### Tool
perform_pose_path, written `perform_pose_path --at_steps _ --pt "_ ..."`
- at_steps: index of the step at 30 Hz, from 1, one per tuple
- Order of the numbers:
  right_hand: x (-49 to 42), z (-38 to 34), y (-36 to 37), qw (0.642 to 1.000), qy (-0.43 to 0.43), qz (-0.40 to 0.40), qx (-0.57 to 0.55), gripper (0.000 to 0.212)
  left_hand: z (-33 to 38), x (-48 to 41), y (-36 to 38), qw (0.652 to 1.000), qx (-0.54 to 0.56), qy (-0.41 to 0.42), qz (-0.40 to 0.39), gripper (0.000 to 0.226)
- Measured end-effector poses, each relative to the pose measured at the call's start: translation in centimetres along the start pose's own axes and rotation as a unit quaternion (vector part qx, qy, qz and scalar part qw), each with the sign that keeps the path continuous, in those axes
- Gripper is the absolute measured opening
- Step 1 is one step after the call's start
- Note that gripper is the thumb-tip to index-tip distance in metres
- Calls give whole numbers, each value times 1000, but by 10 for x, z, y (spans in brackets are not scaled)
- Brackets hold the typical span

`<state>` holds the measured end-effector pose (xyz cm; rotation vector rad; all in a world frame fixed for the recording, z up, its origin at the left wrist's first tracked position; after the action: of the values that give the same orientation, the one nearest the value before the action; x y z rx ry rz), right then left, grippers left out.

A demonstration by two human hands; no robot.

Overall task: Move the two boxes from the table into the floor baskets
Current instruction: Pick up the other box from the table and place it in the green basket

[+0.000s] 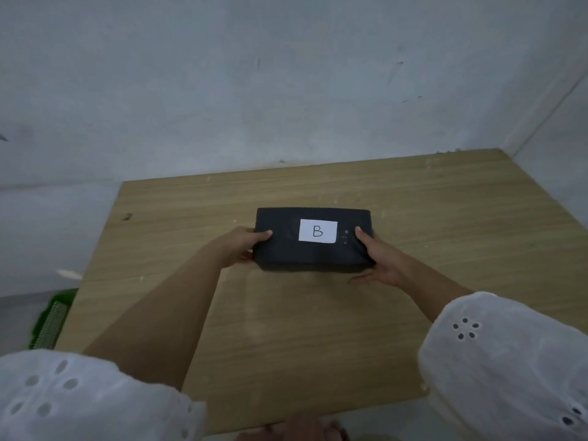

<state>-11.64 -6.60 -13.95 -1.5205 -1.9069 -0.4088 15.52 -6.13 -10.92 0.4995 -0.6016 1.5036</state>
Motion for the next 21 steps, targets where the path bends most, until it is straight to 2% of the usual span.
perform_pose_path --at_steps 3,6,9,14,21 --pt "7 -13 5 1000 -29 2 -7 40 -10 14 -4 999 40 13 -10 45" --pt "15 -38 6 997 -73 4 -22 38 7 27 -13 996 40 76 7 42" --pt "31 -76 4 991 -131 11 -38 34 46 48 -23 985 62 156 26 49" --pt "62 -152 -6 969 -242 13 -42 34 116 88 -28 961 102 258 11 57" --pt "121 -253 -34 930 -365 22 -30 40 205 147 -33 923 81 376 -5 60"
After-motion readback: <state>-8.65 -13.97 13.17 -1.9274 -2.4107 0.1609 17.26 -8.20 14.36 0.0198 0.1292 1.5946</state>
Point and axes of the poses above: each hand's wrist, its own x-axis away from the middle knuckle, its own y-axis out of the palm, z = x × y, the point moved 8 cm from there along -x, towards the middle knuckle, and after that the axes turned 15 degrees about x, right-handed, at the moved point
